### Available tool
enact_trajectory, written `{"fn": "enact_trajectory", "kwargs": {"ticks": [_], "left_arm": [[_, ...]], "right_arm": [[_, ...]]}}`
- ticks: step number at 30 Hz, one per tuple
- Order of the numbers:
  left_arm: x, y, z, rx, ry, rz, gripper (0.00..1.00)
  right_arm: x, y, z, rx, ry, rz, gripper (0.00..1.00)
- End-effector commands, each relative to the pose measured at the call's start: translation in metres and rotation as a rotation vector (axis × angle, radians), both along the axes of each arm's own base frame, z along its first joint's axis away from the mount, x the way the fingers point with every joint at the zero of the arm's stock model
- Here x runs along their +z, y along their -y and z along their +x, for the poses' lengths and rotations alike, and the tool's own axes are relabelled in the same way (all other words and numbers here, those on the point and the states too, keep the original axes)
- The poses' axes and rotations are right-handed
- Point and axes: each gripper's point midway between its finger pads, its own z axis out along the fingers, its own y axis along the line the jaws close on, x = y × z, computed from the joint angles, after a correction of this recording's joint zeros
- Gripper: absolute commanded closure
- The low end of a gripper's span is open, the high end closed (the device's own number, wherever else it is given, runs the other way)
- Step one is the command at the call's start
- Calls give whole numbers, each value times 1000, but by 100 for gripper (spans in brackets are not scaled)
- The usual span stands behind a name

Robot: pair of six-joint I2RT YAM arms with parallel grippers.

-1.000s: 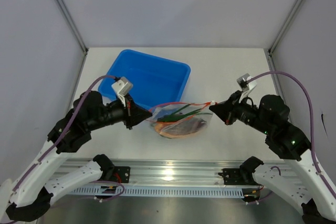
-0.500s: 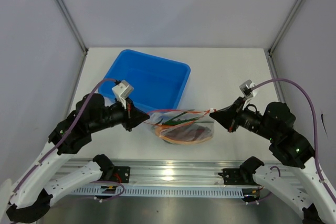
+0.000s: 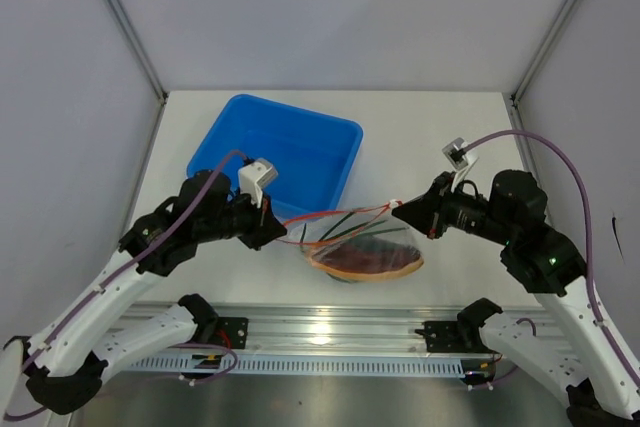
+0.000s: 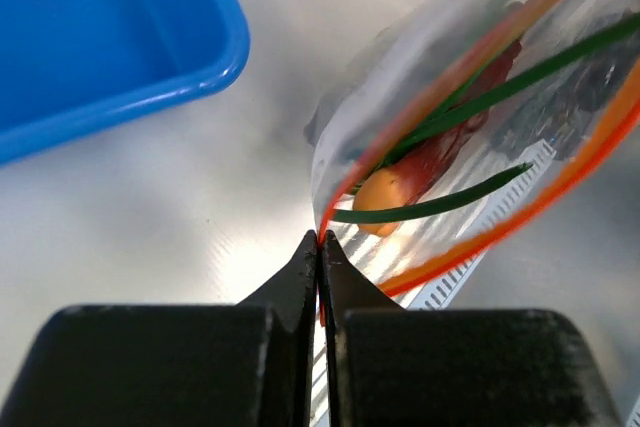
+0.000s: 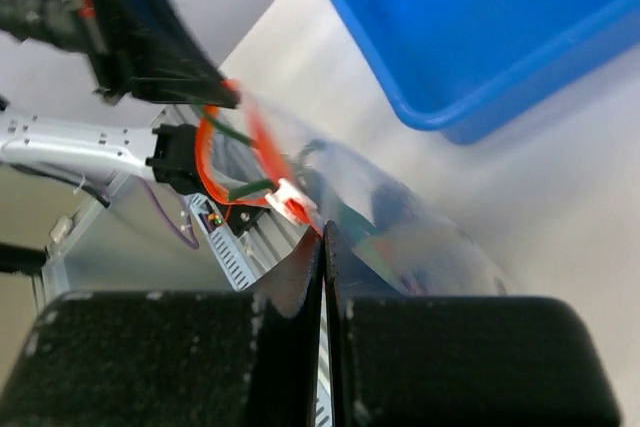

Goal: Place the food in the zip-top bag and seal the zipper
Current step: Adjust the zipper food storage bag at the center of the board.

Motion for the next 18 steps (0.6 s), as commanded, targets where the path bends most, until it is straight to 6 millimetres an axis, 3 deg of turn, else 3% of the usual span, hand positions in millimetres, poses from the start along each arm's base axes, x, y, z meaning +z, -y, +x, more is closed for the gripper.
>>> {"fn": "enact_trajectory", "kwargs": {"ticks": [1,2,4,6,7,9,10,11,12,14,16,18], "left_arm": [[39,-20,-6,47,134,-74,99],[40,-26,-4,72,139,-54,99],[10,-18,-1,42,59,3,100],[-13,5,-3,-38,-60,5,99],[-33,8,-7,-52,-108,15,99],[-26,7,-4,-25,-65,-26,100],[-32,3,-5,-15,-68,-17,99],[-32,1,-5,-5,-58,-16,99],[-37,-1,-7,-10,-70,4,99],[-44,-1,-8,-22,-93,27,100],[-45,4,-10,-50,-115,27,100],[-34,7,-11,-59,-100,-5,99]], "right_arm": [[41,13,-12,-16,56,89,100],[39,15,-8,-26,32,93,100],[-8,-3,10,9,-148,103,100],[-63,-9,22,6,-286,50,100],[-73,-7,26,-9,-305,26,100],[-67,-1,28,-44,-269,30,100],[-55,2,26,-53,-233,46,100],[-57,4,26,-62,-248,38,100],[-60,5,27,-60,-256,26,100],[-88,4,30,-58,-338,-25,100],[-104,6,32,-66,-366,-56,100],[-96,6,30,-63,-339,-42,100]]}}
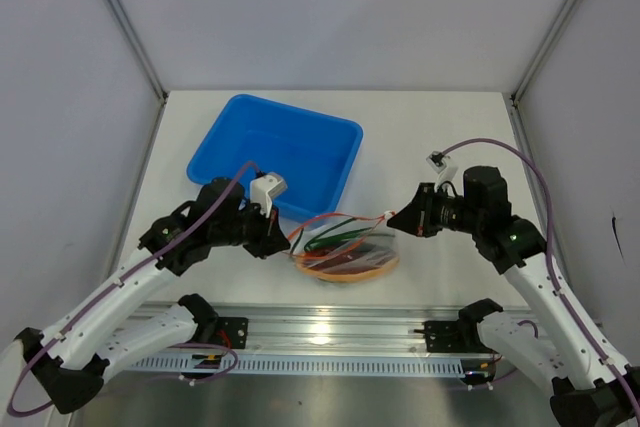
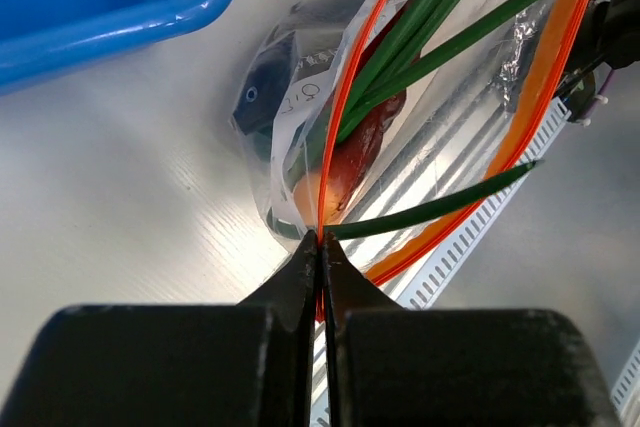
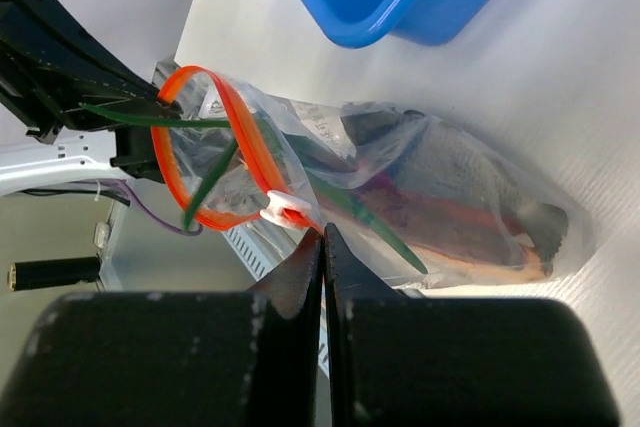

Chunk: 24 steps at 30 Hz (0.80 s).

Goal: Place the food in the zip-top bag and seal the zipper
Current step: Adjust the zipper food storage bag at the center of the board, then adjust the fake vegetable in the zipper food storage bag.

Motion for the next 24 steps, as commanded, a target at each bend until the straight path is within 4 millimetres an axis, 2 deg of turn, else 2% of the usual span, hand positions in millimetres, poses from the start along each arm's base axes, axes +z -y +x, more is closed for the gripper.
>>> {"fn": "enact_trajectory", "kwargs": {"ticks": [1,2,5,10,11,13,16,20,22,23,24], "left_arm": [[29,9,1,-30,51,-83,99],[36,10,2,-30,74,-99,99],[66,10,3,-61,206,-168,99],[101,7,-3,-102,370,-256,90],[104,6,-3,-101,384,-261,89],[107,4,-2,-87,409,-271,76],[116,5,-4,-100,444,-300,72],[150,14,-20,-207,562,-415,73],[150,25,-28,-297,540,-425,76],[159,29,-31,-326,547,-435,77],[152,40,-34,-372,506,-425,76]], "right_arm": [[8,1,-1,10,42,7,100],[17,2,-2,9,58,8,100],[27,2,-4,25,71,1,100],[34,-4,-10,82,68,22,100],[39,-4,-11,90,88,31,100],[48,-5,-15,108,132,52,100],[46,-5,-14,122,135,43,100],[45,-8,-14,138,132,51,100],[49,-9,-15,146,137,65,100],[52,-9,-16,146,144,71,100],[54,-10,-17,150,148,75,100]]}}
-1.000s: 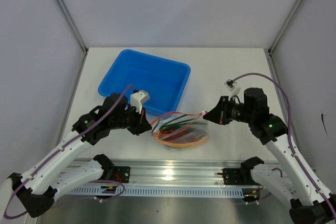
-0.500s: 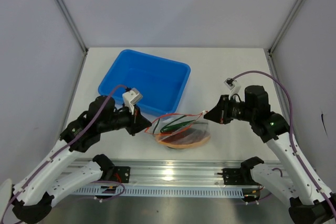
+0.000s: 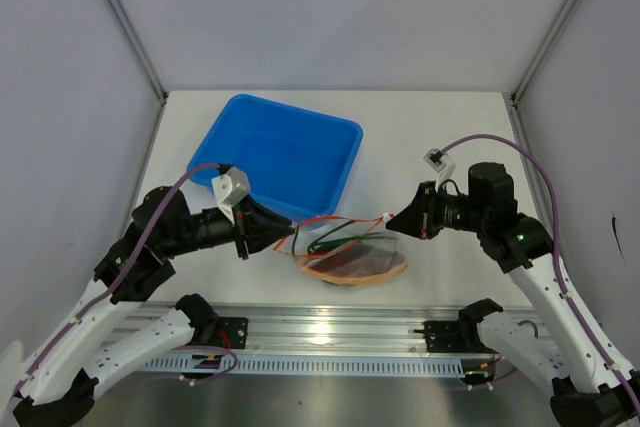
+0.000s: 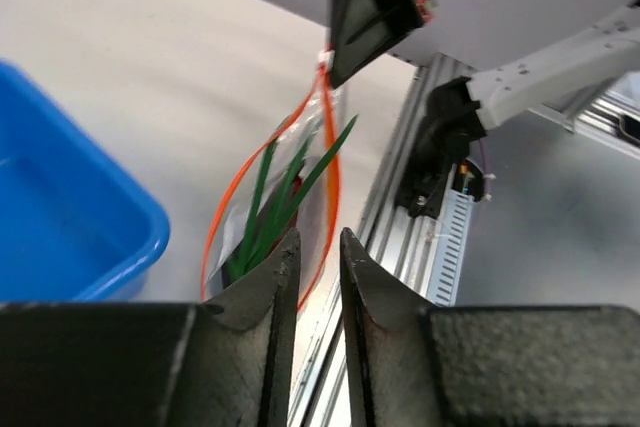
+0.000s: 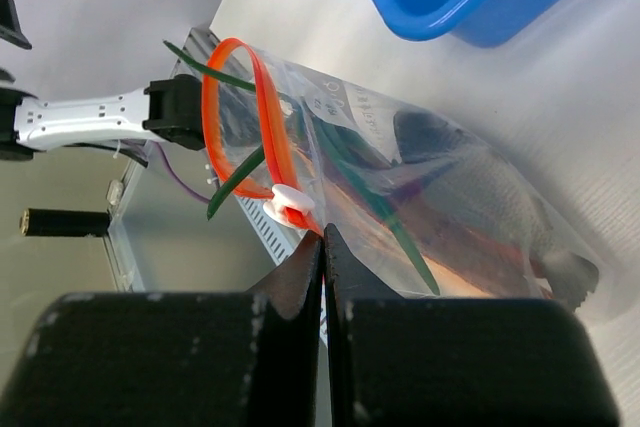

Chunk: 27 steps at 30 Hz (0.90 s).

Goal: Place the food in the zip-top bag and seal the zipper
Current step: Adjust the fake vegetable in the zipper food storage bag.

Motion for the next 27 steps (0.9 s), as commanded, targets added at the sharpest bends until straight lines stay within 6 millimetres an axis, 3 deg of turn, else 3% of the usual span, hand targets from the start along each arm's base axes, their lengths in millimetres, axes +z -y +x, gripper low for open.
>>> {"fn": "enact_trajectory", "kwargs": {"ticks": [1,2,3,6,7,12,17,27], "left_arm": [[22,29,-16,-187,71,-18,73],[29,34,-18,-202,101,-15,67],[27,42,-20,-199,107,8,52],[11,63,-15,-214,110,104,48],[-3,70,-4,-174,94,152,49],[-20,87,8,-162,77,176,66],[-31,94,22,-111,67,207,59],[-36,113,26,-130,58,226,61]], "right_arm": [[34,-5,-2,41,102,62,100],[35,-5,-2,47,104,65,100],[36,-5,-3,50,108,65,100],[36,-5,-4,54,107,64,100],[38,-6,-4,59,112,69,100],[43,-6,-7,68,124,79,100],[46,-7,-8,77,131,89,100],[44,-7,-10,83,130,92,100]]}}
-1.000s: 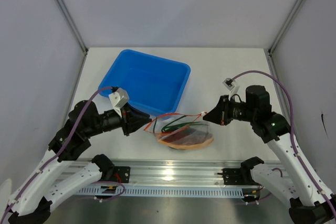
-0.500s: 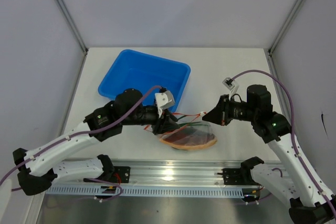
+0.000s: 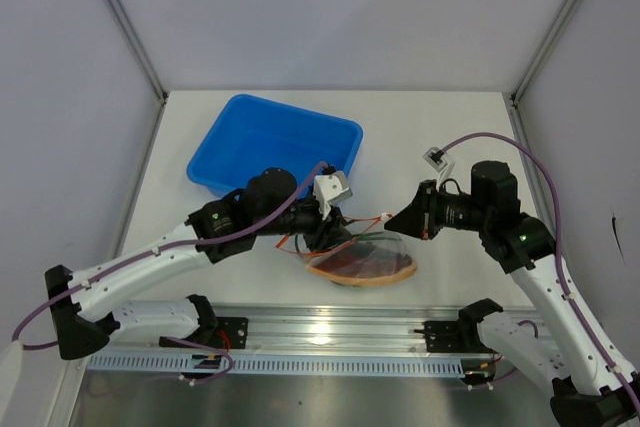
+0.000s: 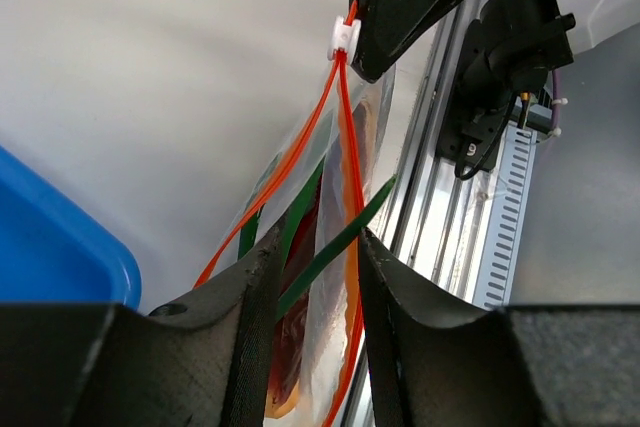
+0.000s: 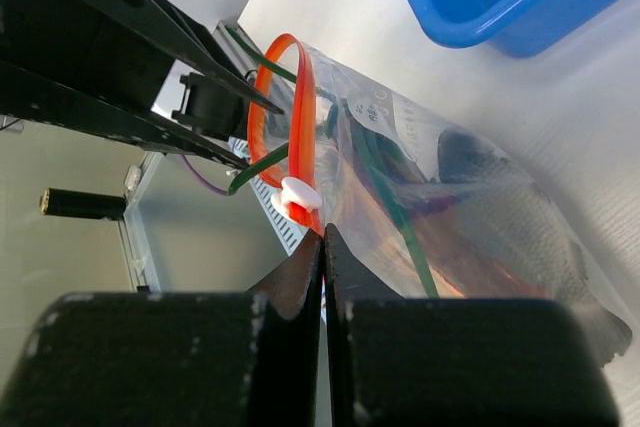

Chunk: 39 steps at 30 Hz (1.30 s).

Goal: Place the food in the zip-top bag and seal the zipper
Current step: Adjust the fake vegetable in the zipper food storage bag.

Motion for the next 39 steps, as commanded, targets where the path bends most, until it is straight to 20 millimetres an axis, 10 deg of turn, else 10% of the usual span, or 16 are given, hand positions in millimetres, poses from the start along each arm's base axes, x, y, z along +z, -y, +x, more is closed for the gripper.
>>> {"fn": "enact_trajectory", "kwargs": {"ticks": [1,9,14,34,39], "left_arm": [[23,12,1,-22,55,-56,61],[16,18,7,9,42,-33,70],[1,25,19,47,7,41,99],[-44,49,-28,-281,-144,168,99],[-46,37,-11,-149,-96,173,79]], "right_arm": [[29,-2,-2,23,106,52,100],[31,-4,-2,34,102,64,100],[32,-6,-2,40,105,67,100],[31,-12,-3,67,138,62,100],[28,-12,-6,73,137,56,100]]}}
